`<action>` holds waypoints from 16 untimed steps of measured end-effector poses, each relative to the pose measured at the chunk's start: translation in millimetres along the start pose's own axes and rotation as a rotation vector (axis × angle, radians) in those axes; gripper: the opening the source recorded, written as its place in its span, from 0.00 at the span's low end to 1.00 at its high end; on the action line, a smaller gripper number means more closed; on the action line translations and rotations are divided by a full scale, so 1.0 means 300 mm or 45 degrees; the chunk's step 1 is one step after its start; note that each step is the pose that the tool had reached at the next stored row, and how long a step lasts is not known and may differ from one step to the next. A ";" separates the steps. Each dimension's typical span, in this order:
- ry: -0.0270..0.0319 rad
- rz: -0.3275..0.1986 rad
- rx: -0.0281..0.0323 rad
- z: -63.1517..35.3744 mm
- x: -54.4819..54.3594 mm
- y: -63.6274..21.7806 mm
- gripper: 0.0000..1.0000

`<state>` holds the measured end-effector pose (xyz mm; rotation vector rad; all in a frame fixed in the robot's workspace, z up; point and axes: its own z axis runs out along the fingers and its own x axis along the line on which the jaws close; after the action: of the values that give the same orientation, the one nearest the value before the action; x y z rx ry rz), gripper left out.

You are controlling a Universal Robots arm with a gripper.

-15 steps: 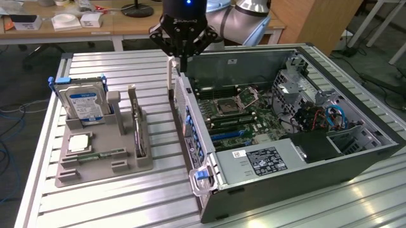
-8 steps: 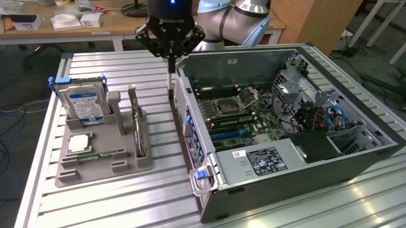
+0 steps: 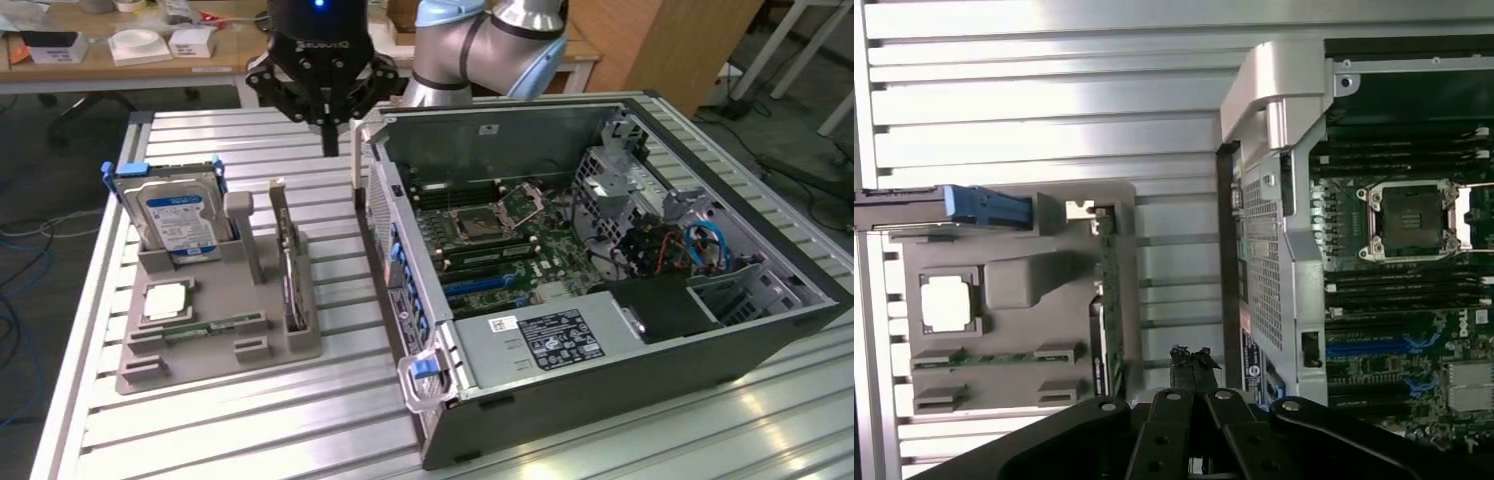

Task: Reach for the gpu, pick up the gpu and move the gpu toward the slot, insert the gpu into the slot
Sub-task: 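Reach for the gpu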

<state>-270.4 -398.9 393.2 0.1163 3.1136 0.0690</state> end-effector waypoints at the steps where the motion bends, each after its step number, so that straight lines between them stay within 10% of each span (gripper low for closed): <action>1: 0.0001 0.000 0.0001 0.000 0.013 -0.001 0.10; 16: 0.0002 0.000 0.0002 -0.005 0.185 -0.014 0.10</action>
<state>-326.2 -398.8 393.3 0.1167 3.1137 0.0688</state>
